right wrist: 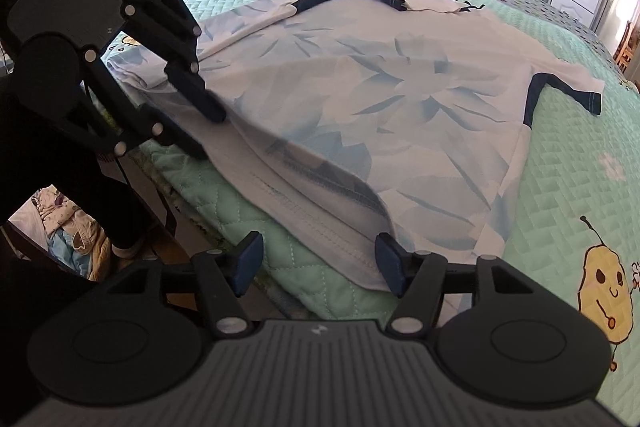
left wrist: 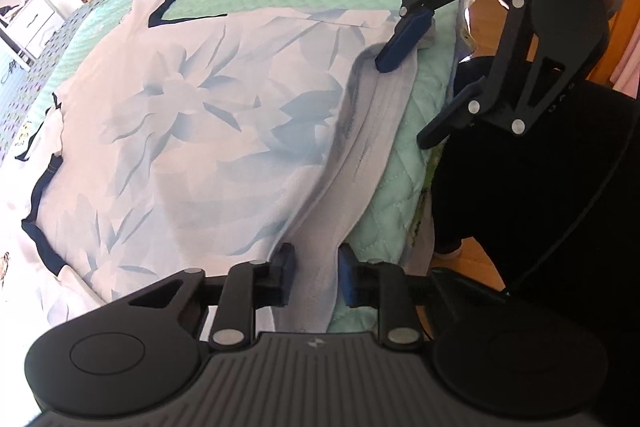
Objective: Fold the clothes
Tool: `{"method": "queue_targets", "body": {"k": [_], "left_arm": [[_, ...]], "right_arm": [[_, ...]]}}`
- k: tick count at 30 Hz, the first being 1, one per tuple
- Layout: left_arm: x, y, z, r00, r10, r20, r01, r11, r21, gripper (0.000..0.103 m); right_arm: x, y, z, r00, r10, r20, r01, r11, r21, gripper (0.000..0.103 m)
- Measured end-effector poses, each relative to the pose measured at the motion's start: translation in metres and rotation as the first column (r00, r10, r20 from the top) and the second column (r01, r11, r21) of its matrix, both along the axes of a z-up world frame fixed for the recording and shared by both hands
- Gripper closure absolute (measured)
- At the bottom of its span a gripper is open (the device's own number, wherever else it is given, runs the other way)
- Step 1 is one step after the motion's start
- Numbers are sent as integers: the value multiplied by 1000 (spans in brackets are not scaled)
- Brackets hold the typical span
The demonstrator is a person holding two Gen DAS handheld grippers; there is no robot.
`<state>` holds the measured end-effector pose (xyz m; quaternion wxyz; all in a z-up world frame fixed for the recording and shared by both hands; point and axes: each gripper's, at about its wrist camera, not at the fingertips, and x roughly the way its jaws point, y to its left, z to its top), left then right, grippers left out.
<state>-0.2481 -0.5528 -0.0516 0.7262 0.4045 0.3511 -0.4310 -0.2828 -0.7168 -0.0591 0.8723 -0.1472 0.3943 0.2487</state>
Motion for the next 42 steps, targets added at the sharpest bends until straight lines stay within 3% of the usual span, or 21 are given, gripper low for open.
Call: {"method": "queue_targets", "body": {"k": [3,7,15,19,24,33,38,42], "left_arm": [[-2,-2,-2,999,-21,28,21,1000,10,81],[-3,1,0,999,-7,46,8,1000,-23,103],[25,15,19,980,165,-108,-182,968,-174,103],[27,14,18,979,169,-111,-187,967,-175,103],[24,14,15,981,156,-113,-172,973,-156,103],[26,17,17,979,175,-102,-191,965,-178,103],[28,20,18,975,193,-110,-211,958,-196,103],[27,20,17,974,197,-116,-217,955,-200,103]], "right_arm": [[-1,3,-1,1000,10,3,-10,1000,-20,38],[-6,5,-2,1000,21,10,-20,999,-48,38],[-10,4,0,999,41,13,-40,998,-40,40],[-11,10,5,997,71,1,-71,997,2,53],[-6,17,-2,996,71,50,-68,996,-62,54],[0,8,-6,994,92,60,-84,988,-126,55],[-1,11,-4,991,110,81,-94,979,-179,70],[3,8,-3,994,93,64,-81,983,-163,73]]}}
